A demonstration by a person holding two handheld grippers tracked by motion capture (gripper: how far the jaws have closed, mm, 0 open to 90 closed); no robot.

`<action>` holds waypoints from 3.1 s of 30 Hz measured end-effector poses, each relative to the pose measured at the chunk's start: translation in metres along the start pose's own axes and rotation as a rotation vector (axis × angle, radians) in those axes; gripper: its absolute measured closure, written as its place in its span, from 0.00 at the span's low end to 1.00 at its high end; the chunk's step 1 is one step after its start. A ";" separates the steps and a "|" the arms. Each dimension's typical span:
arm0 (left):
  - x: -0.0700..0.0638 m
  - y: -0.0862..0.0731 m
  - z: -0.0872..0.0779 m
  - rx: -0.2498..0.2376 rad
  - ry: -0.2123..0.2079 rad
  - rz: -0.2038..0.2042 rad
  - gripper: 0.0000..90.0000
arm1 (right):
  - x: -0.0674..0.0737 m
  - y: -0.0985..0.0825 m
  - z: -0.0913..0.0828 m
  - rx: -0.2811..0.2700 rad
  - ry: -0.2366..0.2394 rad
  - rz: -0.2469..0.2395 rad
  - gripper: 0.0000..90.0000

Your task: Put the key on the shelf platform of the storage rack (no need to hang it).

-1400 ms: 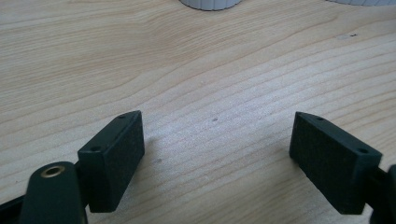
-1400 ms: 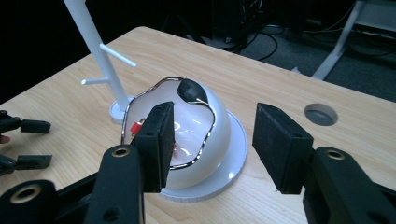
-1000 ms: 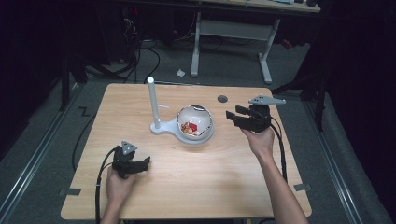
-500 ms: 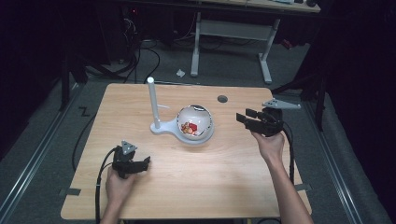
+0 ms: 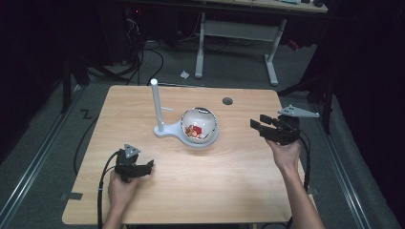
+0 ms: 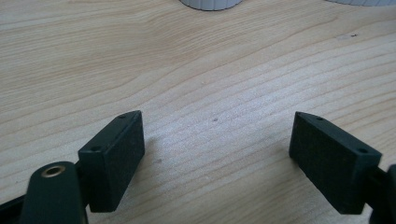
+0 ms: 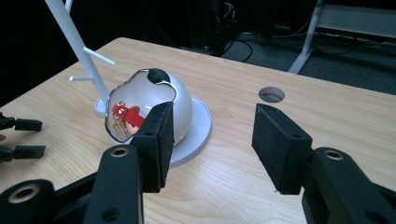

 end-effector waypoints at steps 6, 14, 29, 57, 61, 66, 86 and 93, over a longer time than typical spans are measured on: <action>0.000 0.000 0.000 -0.001 0.000 0.000 0.20 | 0.000 -0.005 -0.009 -0.005 -0.005 -0.009 0.56; 0.000 0.000 0.000 0.000 0.000 0.000 0.20 | -0.007 -0.017 -0.018 -0.008 -0.017 0.016 0.56; 0.000 0.000 0.000 0.000 0.000 0.000 0.21 | -0.013 -0.041 -0.029 -0.014 -0.027 0.041 0.56; 0.000 0.000 0.000 0.000 0.000 0.000 0.21 | 0.003 -0.077 -0.027 0.001 0.001 0.056 0.56; 0.000 0.000 0.000 0.000 0.000 0.000 0.21 | 0.005 -0.081 -0.024 0.005 0.009 0.066 0.56; 0.000 0.000 0.000 0.000 0.000 0.000 0.21 | 0.006 -0.086 -0.021 0.011 0.012 0.064 0.56; 0.000 0.000 0.000 0.000 0.000 0.000 0.21 | 0.013 -0.102 -0.006 0.030 0.030 0.079 0.56; 0.000 0.000 0.000 0.000 0.000 0.000 0.21 | 0.016 -0.107 0.000 0.042 0.035 0.084 0.56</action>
Point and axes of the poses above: each handheld gripper's, and its own axes: z roughly forward along the jaws, y roughly out of its top, x roughly to its left, the point moved 6 cm from there along z, roughly forward along the jaws, and after that the axes turned 1 degree about y, right-handed, at the moved point
